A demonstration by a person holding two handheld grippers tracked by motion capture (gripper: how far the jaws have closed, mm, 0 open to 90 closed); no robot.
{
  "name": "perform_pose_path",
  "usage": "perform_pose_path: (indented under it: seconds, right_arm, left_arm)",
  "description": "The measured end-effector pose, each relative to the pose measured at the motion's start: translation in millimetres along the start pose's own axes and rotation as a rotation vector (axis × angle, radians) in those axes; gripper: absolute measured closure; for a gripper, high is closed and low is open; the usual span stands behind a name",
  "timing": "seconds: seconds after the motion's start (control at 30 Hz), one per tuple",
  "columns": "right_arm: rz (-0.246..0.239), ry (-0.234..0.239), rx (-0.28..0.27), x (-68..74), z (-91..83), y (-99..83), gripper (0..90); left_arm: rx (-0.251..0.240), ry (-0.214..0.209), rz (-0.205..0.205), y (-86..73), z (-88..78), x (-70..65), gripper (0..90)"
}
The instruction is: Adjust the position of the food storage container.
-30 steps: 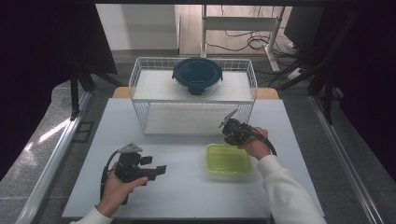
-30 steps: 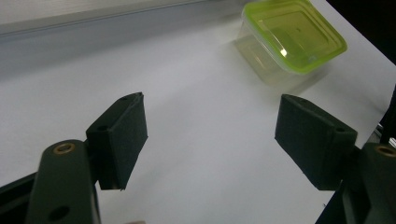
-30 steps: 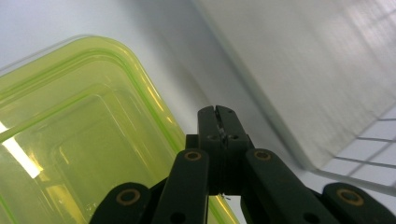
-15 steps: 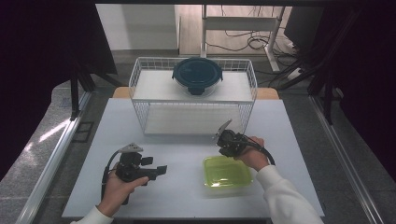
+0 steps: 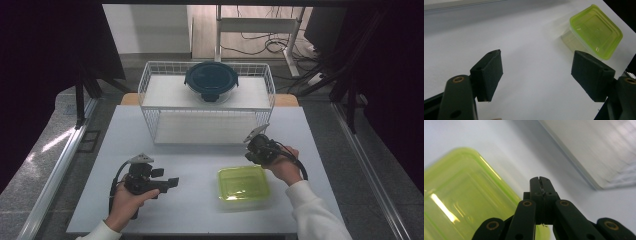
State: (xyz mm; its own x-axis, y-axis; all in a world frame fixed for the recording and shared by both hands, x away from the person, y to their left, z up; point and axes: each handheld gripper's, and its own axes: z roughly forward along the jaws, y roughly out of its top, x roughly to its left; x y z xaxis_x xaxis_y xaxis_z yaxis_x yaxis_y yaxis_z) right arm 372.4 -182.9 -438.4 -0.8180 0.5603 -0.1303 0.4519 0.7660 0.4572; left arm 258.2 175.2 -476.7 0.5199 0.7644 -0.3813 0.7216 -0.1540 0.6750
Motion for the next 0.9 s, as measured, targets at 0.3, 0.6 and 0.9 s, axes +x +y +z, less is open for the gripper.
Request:
perform_pose_path:
  seconds: [0.3, 0.6, 0.9]
  right_arm:
    - [0.079, -0.079, -0.031, -4.5, -31.9, -44.7, 88.9]
    - [0.192, -0.063, -0.005, -3.6, -32.2, -90.7, 88.9]
    - [0.236, -0.033, 0.031, 0.7, -24.7, -103.7, 88.9]
  left_arm:
    - [0.007, 0.003, 0.006, -0.4, 0.7, -0.8, 24.5]
    - [0.008, 0.005, 0.005, -0.6, 1.5, -3.1, 24.5]
    - [0.006, 0.014, -0.004, -1.5, 0.8, 0.6, 24.5]
